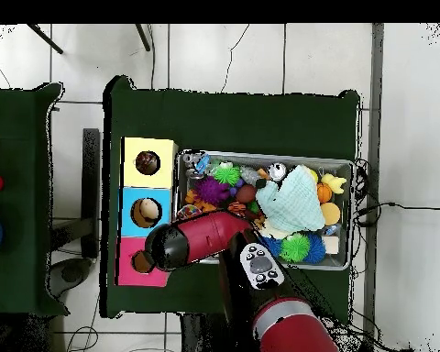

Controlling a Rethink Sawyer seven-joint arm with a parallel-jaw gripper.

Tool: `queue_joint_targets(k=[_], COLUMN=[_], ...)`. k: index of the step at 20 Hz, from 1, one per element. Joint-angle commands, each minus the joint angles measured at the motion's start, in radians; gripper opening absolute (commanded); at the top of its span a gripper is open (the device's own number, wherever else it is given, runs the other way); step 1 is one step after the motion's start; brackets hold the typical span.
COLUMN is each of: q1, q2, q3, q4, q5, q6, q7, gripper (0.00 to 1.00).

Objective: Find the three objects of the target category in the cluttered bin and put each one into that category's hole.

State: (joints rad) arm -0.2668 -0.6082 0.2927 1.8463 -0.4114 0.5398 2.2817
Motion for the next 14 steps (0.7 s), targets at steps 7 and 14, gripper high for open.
queue_joint_targets(k=[7, 14], q1=[-0.04, -0.064], q2=[0.066, -0.08], q3=[0.035, 0.067], q4=[-0.119, -0.044], q5=[0.019, 0.086], q6=[-0.019, 0.12], q7=[-0.009, -0.043], gripper=[0.0, 0.0])
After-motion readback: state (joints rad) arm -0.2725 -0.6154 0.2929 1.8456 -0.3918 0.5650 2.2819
